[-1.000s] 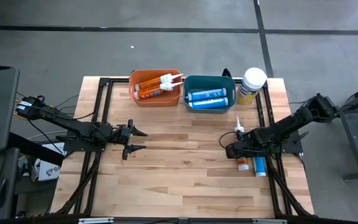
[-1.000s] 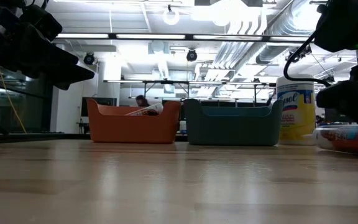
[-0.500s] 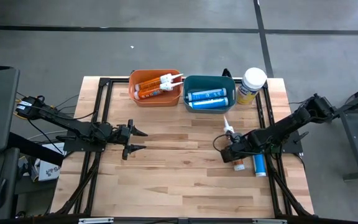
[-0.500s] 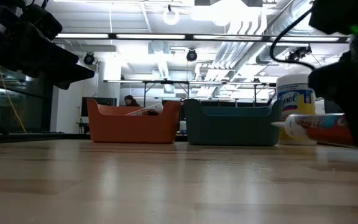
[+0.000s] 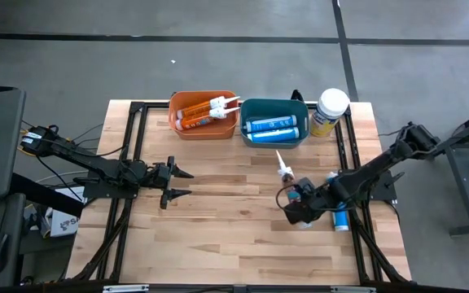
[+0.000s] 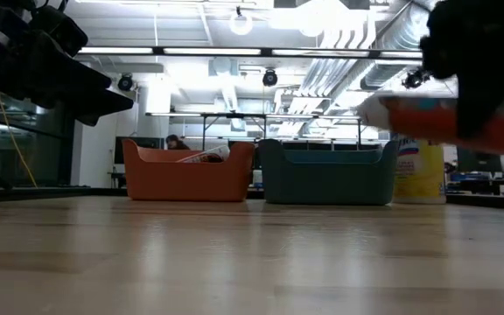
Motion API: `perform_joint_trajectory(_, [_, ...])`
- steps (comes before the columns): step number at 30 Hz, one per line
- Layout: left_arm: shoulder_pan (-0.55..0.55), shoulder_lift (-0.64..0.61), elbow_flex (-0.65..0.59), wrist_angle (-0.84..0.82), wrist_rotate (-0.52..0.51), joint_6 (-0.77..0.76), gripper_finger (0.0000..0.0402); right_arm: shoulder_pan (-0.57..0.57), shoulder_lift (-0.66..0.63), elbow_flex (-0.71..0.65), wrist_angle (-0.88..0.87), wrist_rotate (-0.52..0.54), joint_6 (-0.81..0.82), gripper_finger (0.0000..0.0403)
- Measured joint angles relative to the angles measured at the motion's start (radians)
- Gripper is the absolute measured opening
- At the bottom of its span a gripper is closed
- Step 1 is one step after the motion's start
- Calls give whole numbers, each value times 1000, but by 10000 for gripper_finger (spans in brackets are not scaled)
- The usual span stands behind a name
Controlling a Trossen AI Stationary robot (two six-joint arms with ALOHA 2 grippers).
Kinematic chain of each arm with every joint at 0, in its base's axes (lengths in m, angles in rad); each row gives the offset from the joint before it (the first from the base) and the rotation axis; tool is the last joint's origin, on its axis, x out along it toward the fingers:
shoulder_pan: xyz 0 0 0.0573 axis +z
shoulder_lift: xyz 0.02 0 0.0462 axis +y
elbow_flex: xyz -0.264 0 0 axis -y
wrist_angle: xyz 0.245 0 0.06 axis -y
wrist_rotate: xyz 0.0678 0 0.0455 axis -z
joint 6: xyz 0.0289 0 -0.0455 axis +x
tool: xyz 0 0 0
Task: Pick & place silicon tubes, Sealant and Lysol wipes
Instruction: Put the orange sealant into the orange bin
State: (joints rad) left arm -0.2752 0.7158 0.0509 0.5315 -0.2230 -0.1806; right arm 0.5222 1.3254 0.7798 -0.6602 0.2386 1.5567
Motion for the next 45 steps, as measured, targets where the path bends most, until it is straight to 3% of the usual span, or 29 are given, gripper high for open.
perform_joint_trajectory(5, [0, 0, 0, 0, -5, -8, 264, 40, 0, 42, 6, 201, -100, 203])
perform_joint_trajectory(10, [0, 0, 0, 16, -11, -11, 264, 45, -1, 40, 96, 356, -301, 203])
perform_joint_trajectory(16, [0, 0, 0, 111, -22, -11, 264, 24, -1, 40, 248, 534, -612, 203])
perform_joint_trajectory(20, [0, 0, 0, 216, -43, 2, 264, -5, -2, 40, 369, 596, -824, 203])
perform_joint_trajectory(25, [0, 0, 2, 390, -58, 78, 264, -67, 6, 40, 579, 551, -1068, 202])
perform_joint_trajectory(30, [1, 0, 66, 410, -69, 183, 264, -150, 47, 40, 815, 426, -1271, 202])
perform_joint_trajectory(38, [1, 29, 246, 227, -49, 257, 264, -266, 117, 40, 1053, 243, -1408, 202])
perform_joint_trajectory(45, [50, 112, 369, 168, -18, 283, 264, -323, 135, 40, 1151, 132, -1461, 202])
